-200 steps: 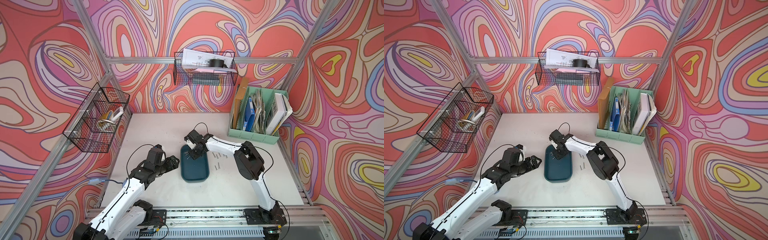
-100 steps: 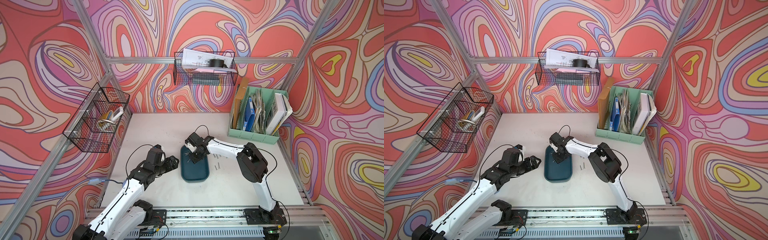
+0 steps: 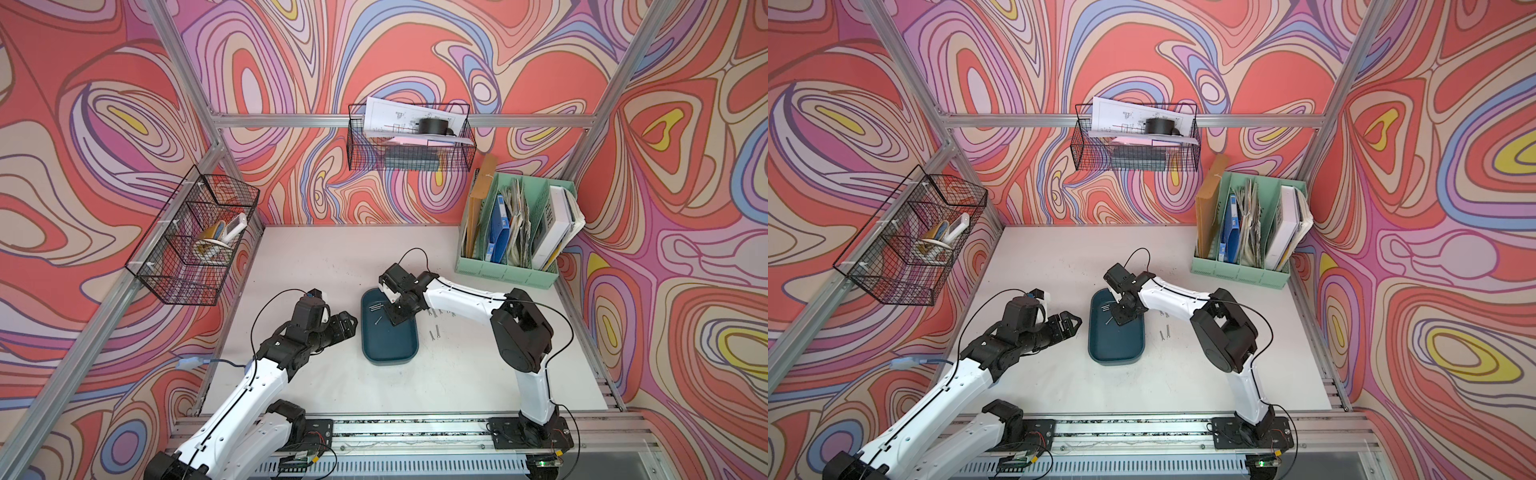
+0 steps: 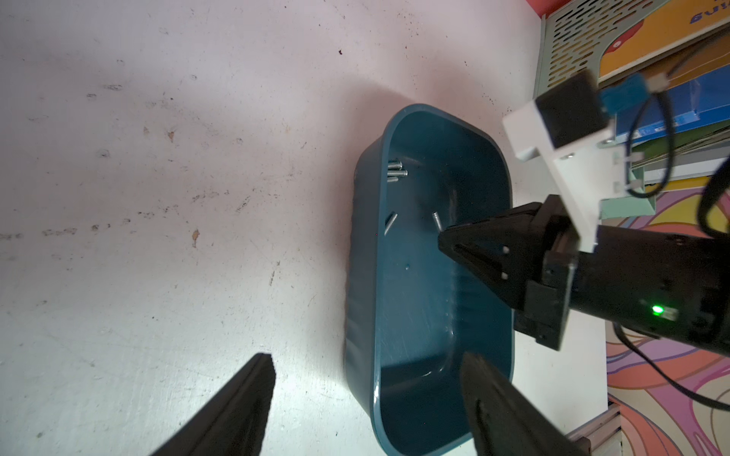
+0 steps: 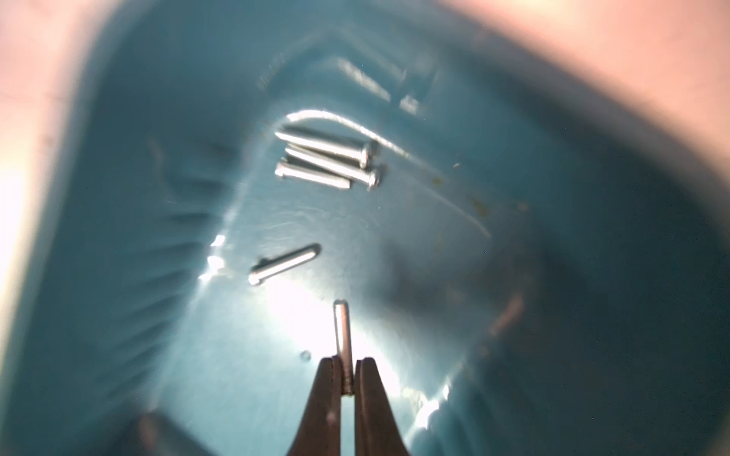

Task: Take out the screws from the storage box
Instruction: Pick up the screw from the storage box, then place the screw at the center of the board.

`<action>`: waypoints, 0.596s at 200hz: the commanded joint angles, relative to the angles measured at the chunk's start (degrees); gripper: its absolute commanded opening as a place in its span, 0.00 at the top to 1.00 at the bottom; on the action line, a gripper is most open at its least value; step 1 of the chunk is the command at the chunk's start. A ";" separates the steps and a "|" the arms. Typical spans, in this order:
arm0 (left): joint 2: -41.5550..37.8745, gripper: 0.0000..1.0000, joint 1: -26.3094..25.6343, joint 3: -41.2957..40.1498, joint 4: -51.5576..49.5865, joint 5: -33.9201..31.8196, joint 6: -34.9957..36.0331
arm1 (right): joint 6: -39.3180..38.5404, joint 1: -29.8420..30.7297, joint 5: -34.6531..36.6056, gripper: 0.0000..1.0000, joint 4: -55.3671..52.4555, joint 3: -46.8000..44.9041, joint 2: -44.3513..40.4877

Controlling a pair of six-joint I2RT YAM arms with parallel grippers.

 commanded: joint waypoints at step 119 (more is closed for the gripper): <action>0.85 0.20 -0.19 -0.27 -0.07 0.33 0.29 | 6.73 -6.71 12.36 0.90 -5.12 -19.18 -27.17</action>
